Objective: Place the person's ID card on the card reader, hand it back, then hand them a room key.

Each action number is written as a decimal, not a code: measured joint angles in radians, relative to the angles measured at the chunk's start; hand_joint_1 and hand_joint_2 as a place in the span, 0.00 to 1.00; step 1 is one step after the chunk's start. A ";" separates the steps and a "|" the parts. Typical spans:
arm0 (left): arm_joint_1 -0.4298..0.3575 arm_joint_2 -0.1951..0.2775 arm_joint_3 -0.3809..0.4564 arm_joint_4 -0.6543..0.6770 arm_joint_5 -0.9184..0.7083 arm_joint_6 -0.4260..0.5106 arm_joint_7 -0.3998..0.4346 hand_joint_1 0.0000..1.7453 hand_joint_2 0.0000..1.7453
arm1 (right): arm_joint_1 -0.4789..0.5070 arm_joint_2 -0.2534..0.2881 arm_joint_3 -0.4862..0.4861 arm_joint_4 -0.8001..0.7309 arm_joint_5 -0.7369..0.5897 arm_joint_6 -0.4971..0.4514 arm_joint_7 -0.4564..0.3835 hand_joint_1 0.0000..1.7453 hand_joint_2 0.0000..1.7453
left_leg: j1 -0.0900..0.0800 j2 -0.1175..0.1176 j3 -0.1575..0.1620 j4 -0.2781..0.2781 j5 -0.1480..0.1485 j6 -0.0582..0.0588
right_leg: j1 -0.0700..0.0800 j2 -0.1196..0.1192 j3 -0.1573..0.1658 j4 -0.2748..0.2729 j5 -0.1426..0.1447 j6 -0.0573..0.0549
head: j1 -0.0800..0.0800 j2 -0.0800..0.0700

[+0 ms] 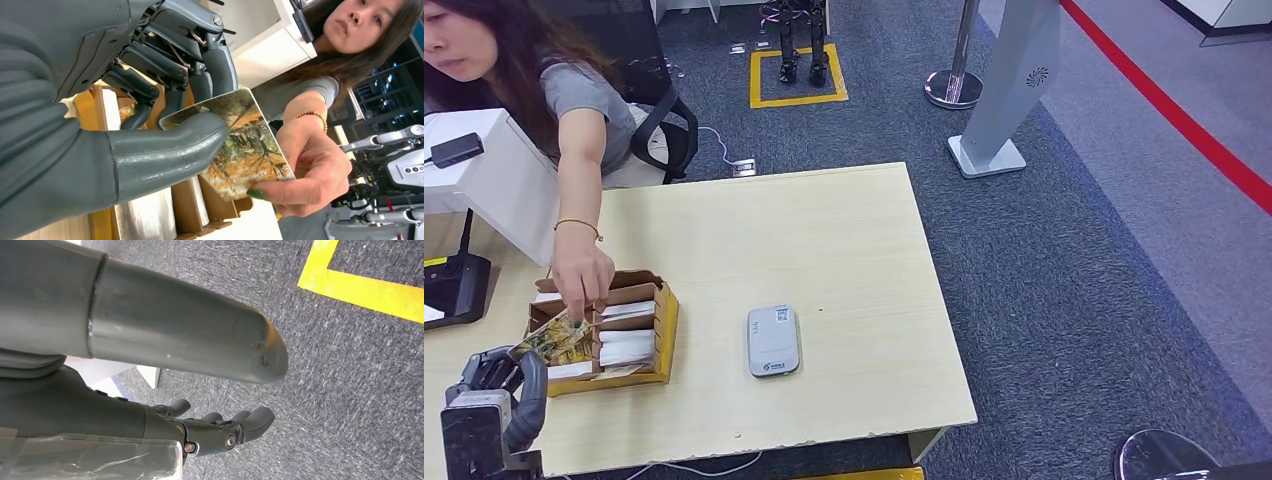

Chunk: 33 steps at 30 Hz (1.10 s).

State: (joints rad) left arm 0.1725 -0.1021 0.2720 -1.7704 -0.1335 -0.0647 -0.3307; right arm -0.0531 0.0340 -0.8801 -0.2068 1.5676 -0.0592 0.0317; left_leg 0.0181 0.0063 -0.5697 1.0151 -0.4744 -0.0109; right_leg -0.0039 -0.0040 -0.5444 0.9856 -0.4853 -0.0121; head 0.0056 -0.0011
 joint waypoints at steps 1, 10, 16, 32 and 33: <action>0.000 0.000 0.000 0.000 -0.001 0.000 0.000 1.00 1.00 | 0.000 0.000 0.000 0.000 0.000 0.000 0.000 0.00 0.00 | 0.000 0.000 0.000 0.000 0.000 0.000 | 0.000 0.000 0.000 0.000 0.000 0.000 | 0.000 0.000; 0.000 0.000 0.000 0.000 -0.001 0.001 0.000 1.00 1.00 | 0.000 0.000 0.000 0.000 0.001 0.000 0.000 0.00 0.00 | 0.000 0.000 0.000 0.000 0.000 0.000 | 0.000 0.000 0.000 0.000 0.000 0.000 | 0.000 0.000; 0.000 0.000 0.000 0.000 -0.001 0.001 0.000 1.00 1.00 | 0.000 0.000 0.000 0.000 0.001 0.000 0.000 0.00 0.00 | 0.000 0.000 0.000 0.000 0.000 0.000 | 0.000 0.000 0.000 0.000 0.000 0.000 | 0.000 0.000; -0.001 -0.001 0.000 0.000 -0.046 0.020 -0.011 1.00 1.00 | 0.000 0.000 0.000 0.000 0.003 0.000 -0.002 0.00 0.00 | 0.000 0.000 0.000 0.000 0.000 0.000 | 0.000 0.000 0.000 0.000 0.000 0.000 | 0.000 0.000; -0.002 -0.002 -0.002 0.000 -0.064 0.029 -0.013 1.00 1.00 | 0.000 0.000 0.000 0.000 0.003 0.000 -0.003 0.00 0.00 | 0.000 0.000 0.000 0.000 0.000 0.000 | 0.000 0.000 0.000 0.000 0.000 0.000 | 0.000 0.000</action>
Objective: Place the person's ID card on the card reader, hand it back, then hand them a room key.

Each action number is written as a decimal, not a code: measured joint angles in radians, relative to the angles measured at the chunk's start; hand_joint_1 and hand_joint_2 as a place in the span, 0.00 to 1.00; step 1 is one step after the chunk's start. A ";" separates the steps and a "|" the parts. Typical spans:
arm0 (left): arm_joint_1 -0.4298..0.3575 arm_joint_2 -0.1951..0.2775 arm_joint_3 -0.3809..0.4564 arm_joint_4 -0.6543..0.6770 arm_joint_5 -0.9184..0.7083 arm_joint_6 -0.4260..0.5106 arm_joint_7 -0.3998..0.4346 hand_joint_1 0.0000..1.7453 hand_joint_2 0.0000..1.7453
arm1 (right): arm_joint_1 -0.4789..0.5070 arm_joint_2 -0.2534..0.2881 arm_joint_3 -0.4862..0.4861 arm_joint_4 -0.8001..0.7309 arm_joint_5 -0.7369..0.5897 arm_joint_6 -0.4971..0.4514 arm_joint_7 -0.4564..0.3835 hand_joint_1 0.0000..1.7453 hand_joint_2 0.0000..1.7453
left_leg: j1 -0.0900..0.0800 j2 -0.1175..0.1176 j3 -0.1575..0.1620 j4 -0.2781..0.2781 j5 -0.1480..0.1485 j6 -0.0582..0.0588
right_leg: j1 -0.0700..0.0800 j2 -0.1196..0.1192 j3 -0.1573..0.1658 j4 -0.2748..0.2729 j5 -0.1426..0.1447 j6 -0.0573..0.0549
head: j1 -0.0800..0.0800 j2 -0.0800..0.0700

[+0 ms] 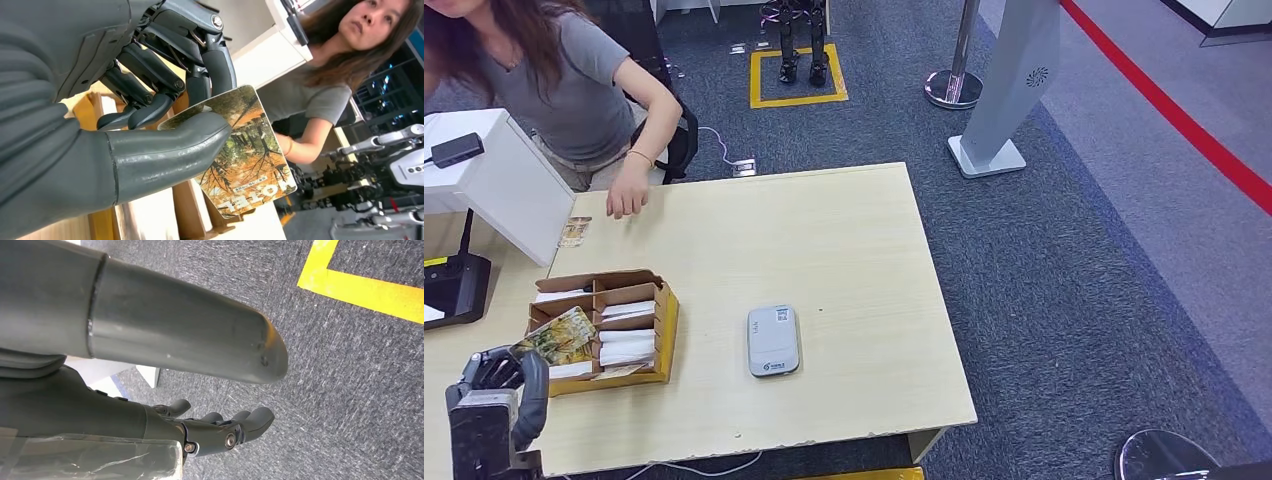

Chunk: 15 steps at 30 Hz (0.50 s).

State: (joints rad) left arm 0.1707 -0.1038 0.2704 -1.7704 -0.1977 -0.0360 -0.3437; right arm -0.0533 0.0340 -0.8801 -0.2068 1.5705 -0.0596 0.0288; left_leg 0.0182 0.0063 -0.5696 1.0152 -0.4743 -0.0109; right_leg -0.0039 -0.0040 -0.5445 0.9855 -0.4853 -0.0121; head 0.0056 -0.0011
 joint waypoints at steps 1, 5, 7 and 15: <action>0.000 -0.001 -0.002 0.000 -0.021 0.010 -0.001 1.00 1.00 | 0.000 0.000 0.000 0.000 0.000 0.000 0.000 0.00 0.00 | 0.000 0.000 0.000 0.000 0.000 0.000 | 0.000 0.000 0.000 0.000 0.000 0.000 | 0.000 0.000; -0.004 -0.003 -0.031 0.000 -0.135 0.064 0.002 1.00 1.00 | 0.000 0.000 0.000 0.000 0.000 0.000 -0.001 0.00 0.00 | 0.000 0.000 0.000 0.000 0.000 0.000 | 0.000 0.000 0.000 0.000 0.000 0.000 | 0.000 0.000; -0.009 -0.003 -0.054 0.000 -0.196 0.086 0.006 1.00 1.00 | -0.001 0.000 0.000 0.000 0.000 0.000 -0.001 0.00 0.00 | 0.000 0.000 0.000 0.000 0.000 0.000 | 0.000 0.000 0.000 0.000 0.000 0.000 | 0.000 0.000; -0.032 -0.005 -0.132 0.015 -0.447 0.179 0.031 1.00 1.00 | -0.003 0.000 0.000 0.000 0.000 0.000 -0.004 0.00 0.00 | 0.000 0.000 0.000 0.000 0.000 0.000 | 0.000 0.000 0.000 0.000 0.000 0.000 | 0.000 0.000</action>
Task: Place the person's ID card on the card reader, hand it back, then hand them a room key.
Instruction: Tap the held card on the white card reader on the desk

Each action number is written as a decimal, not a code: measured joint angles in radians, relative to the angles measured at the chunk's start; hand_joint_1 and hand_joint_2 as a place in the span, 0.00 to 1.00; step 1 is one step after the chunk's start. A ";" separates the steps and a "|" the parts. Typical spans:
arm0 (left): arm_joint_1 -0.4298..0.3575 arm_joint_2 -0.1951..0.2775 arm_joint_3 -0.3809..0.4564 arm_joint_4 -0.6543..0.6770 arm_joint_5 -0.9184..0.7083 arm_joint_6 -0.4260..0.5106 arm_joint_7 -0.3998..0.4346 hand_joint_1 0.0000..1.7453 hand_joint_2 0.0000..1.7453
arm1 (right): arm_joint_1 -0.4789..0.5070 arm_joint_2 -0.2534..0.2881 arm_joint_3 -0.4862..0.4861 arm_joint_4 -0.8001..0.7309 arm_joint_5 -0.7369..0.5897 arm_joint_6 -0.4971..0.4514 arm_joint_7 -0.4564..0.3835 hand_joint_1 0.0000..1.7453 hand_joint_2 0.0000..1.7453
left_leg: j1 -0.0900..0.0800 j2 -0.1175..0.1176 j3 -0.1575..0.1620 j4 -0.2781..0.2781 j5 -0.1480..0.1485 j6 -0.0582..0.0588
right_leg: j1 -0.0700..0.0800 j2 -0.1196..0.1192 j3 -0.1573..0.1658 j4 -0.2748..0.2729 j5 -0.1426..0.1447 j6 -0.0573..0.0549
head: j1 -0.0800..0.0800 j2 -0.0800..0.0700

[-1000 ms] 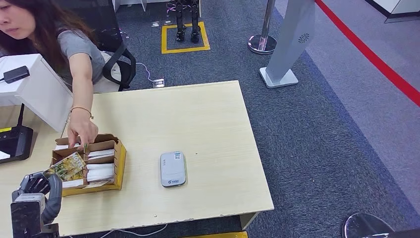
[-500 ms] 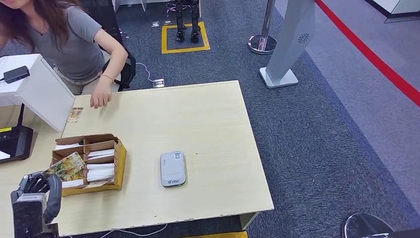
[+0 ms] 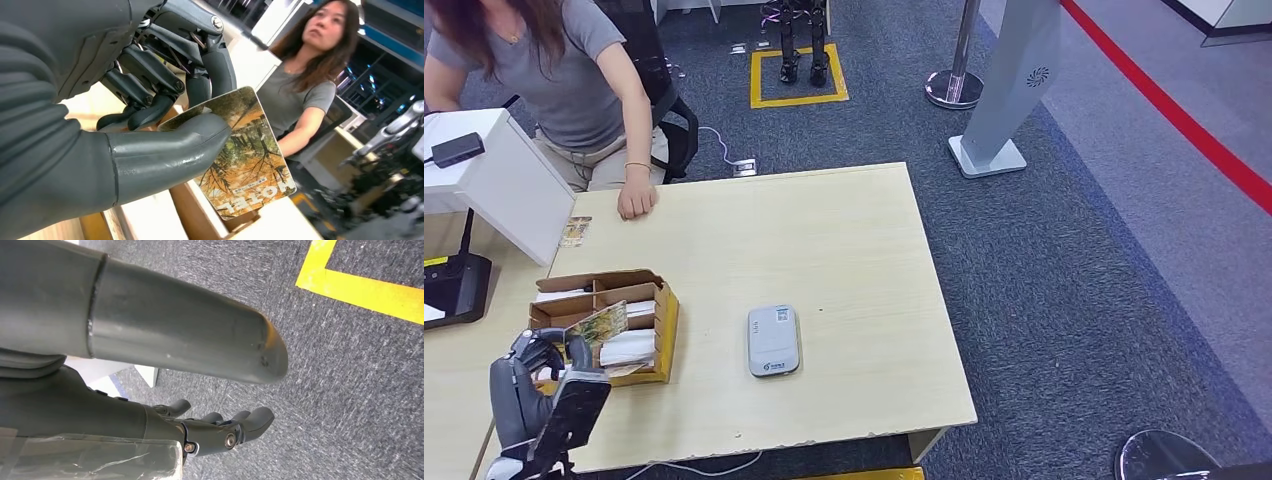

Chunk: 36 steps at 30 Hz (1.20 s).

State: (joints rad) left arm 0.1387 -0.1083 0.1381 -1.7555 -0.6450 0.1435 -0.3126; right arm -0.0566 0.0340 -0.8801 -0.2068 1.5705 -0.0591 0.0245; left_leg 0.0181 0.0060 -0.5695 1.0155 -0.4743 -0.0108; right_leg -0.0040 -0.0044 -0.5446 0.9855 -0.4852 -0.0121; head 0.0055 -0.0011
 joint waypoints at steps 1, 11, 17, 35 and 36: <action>-0.005 -0.001 -0.018 0.009 -0.060 0.028 0.007 1.00 1.00 | -0.001 0.000 0.000 0.000 0.000 0.000 0.000 0.00 0.00 | 0.000 0.000 0.000 0.000 0.000 0.000 | 0.000 0.000 0.000 0.000 0.000 0.000 | 0.000 0.000; -0.031 -0.003 -0.168 0.089 -0.335 0.168 0.062 1.00 1.00 | -0.004 0.000 0.010 0.000 0.000 0.004 -0.002 0.00 0.00 | 0.000 0.000 0.000 0.000 0.000 0.000 | 0.000 0.000 0.000 0.000 0.000 0.000 | 0.000 0.000; -0.043 -0.001 -0.230 0.110 -0.486 0.230 0.108 1.00 1.00 | -0.005 0.000 0.018 0.000 0.000 0.007 -0.006 0.00 0.00 | 0.000 0.000 0.000 0.000 0.000 0.000 | 0.000 0.000 0.000 0.000 0.000 0.000 | 0.000 0.000; -0.116 0.064 -0.418 0.205 -0.916 0.316 0.372 1.00 1.00 | -0.009 0.000 0.045 0.000 0.000 0.015 -0.002 0.00 0.00 | 0.000 0.000 0.000 0.000 0.000 0.000 | 0.000 0.000 0.000 0.000 0.000 0.000 | 0.000 0.000; -0.130 0.082 -0.443 0.221 -0.920 0.317 0.414 1.00 1.00 | -0.010 0.000 0.048 0.000 0.000 0.016 -0.002 0.00 0.00 | 0.000 0.000 0.000 0.000 0.000 0.000 | 0.000 0.000 0.000 0.000 0.000 0.000 | 0.000 0.000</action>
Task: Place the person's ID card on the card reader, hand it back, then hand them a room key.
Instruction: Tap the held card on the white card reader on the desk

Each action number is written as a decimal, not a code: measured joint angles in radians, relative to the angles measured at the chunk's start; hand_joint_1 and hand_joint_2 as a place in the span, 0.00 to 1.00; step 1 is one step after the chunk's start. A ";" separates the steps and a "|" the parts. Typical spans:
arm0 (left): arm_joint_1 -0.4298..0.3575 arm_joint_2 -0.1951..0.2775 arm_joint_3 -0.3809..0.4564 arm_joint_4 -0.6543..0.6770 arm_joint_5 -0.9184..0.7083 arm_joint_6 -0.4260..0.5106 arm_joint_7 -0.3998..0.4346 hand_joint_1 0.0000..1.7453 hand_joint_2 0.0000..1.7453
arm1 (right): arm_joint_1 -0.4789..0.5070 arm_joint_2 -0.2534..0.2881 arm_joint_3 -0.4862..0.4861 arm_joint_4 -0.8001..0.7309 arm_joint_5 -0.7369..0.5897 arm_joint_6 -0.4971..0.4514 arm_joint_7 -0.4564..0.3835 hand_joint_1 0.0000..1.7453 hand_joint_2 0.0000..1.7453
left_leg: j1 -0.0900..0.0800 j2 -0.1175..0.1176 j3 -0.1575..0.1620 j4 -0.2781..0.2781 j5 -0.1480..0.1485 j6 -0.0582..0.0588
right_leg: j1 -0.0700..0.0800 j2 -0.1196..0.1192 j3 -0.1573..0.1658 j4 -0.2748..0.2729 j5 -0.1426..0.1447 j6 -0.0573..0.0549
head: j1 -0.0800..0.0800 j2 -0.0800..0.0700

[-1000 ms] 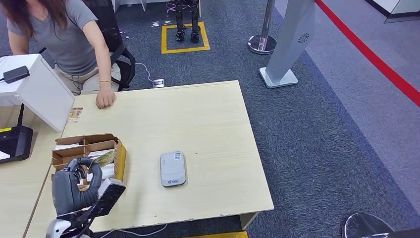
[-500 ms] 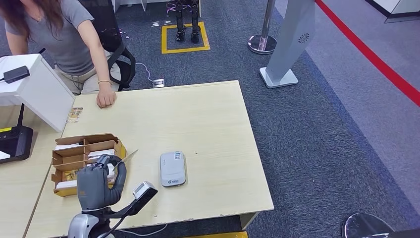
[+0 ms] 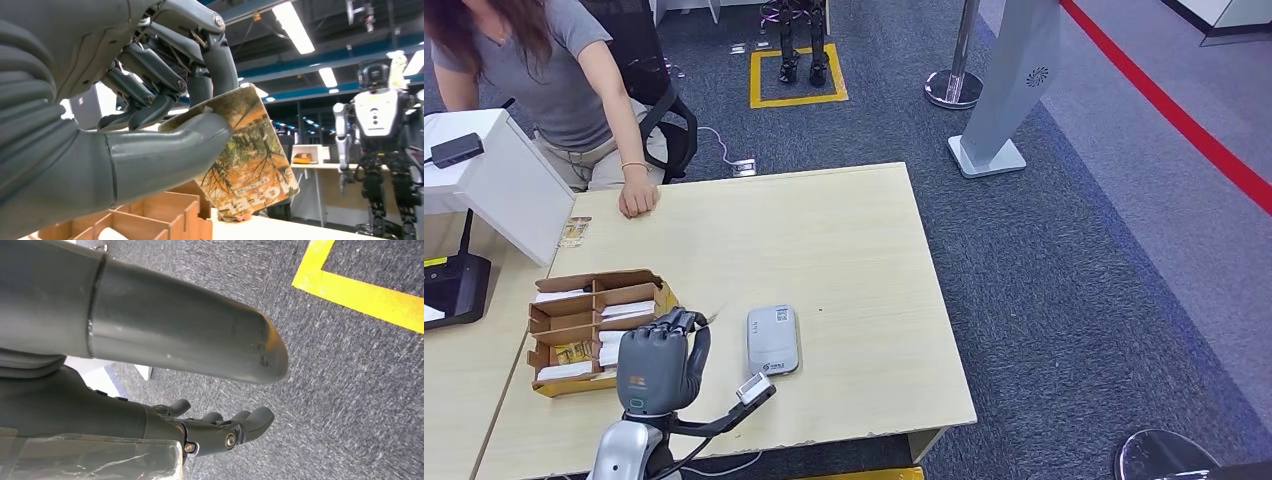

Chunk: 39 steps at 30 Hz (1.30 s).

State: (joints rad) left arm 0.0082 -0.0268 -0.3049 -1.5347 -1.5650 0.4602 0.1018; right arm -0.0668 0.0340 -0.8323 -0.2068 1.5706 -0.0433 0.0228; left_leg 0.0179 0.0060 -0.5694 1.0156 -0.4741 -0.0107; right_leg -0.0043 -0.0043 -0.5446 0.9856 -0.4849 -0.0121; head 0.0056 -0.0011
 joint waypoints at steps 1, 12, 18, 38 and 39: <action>-0.016 0.019 -0.028 0.016 -0.003 0.000 0.044 1.00 1.00 | -0.001 0.000 0.003 0.000 0.000 0.000 0.000 0.00 0.00 | 0.000 0.000 0.000 0.000 0.000 0.000 | 0.000 0.000 0.000 0.000 0.000 0.000 | 0.000 0.000; -0.196 0.163 -0.298 0.242 -0.006 -0.011 0.256 1.00 1.00 | -0.020 0.000 0.049 0.000 0.000 0.019 0.010 0.00 0.00 | 0.000 0.000 0.000 0.000 0.001 0.000 | 0.000 0.000 0.000 0.000 0.002 0.000 | 0.000 0.000; -0.224 0.183 -0.335 0.290 -0.007 -0.010 0.260 1.00 1.00 | -0.021 0.000 0.059 0.000 0.000 0.019 0.010 0.00 0.00 | 0.000 0.000 0.000 0.000 0.001 0.000 | 0.000 0.000 0.000 0.000 0.002 0.000 | 0.000 0.000; -0.299 0.175 -0.499 0.399 -0.007 0.013 0.297 1.00 1.00 | -0.032 0.000 0.088 0.000 0.000 0.032 0.012 0.00 0.00 | 0.000 0.000 0.000 0.000 0.001 0.000 | 0.000 0.000 0.000 0.000 0.002 0.001 | 0.000 0.000; -0.303 0.174 -0.512 0.401 -0.007 0.015 0.301 1.00 1.00 | -0.032 0.000 0.090 0.000 0.000 0.033 0.012 0.00 0.00 | 0.000 0.000 0.000 0.000 0.001 0.000 | 0.000 0.000 0.000 0.000 0.002 0.001 | 0.000 0.000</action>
State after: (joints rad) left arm -0.2943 0.1469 -0.8166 -1.1334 -1.5717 0.4750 0.4031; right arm -0.0991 0.0340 -0.7421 -0.2068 1.5707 -0.0103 0.0351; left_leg 0.0177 0.0061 -0.5698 1.0157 -0.4729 -0.0111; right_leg -0.0046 -0.0041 -0.5449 0.9856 -0.4829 -0.0112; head 0.0054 -0.0011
